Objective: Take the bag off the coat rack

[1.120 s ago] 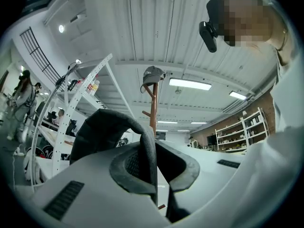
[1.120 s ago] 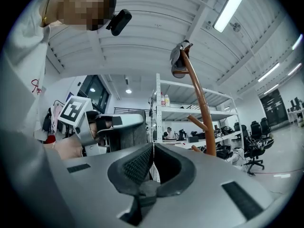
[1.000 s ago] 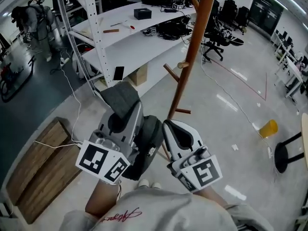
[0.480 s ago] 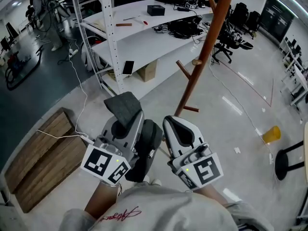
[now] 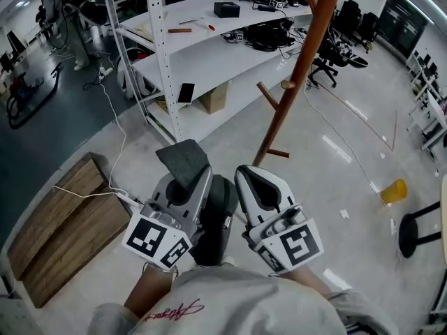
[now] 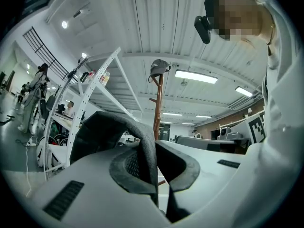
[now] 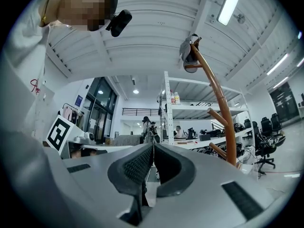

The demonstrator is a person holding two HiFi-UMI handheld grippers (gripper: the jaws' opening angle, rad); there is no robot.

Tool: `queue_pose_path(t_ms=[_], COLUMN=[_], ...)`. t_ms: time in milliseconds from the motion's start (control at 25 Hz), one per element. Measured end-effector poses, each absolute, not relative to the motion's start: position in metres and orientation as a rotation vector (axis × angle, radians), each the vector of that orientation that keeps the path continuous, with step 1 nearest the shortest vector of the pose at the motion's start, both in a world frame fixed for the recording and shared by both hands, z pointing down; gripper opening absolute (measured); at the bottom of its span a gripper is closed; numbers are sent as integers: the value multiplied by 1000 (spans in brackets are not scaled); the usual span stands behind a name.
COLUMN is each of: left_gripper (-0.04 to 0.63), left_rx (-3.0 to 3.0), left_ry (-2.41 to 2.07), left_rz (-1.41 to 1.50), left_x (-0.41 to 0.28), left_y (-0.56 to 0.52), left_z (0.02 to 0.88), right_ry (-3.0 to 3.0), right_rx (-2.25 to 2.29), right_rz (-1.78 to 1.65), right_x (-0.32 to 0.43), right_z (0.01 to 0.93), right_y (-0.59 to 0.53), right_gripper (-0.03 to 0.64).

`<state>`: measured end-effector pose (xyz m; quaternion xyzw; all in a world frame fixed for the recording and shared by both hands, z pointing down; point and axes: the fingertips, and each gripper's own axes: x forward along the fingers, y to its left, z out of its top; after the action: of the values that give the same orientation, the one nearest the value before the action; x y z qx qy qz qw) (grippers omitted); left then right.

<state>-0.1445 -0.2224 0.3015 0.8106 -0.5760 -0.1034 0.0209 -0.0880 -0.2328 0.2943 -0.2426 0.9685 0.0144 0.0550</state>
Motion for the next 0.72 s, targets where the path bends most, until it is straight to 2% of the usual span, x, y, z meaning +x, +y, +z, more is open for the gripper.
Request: queue_pose_path(t_ms=[720], left_gripper=[36], left_rx=[2580], left_ry=[-1799], left_rz=[-350], left_x=[-118], left_y=[-183], left_z=[273], right_ry=[2930], right_rx=[-727], right_rz=[39], right_x=[-63], right_z=[291], right_y=[-204], right_gripper=[20])
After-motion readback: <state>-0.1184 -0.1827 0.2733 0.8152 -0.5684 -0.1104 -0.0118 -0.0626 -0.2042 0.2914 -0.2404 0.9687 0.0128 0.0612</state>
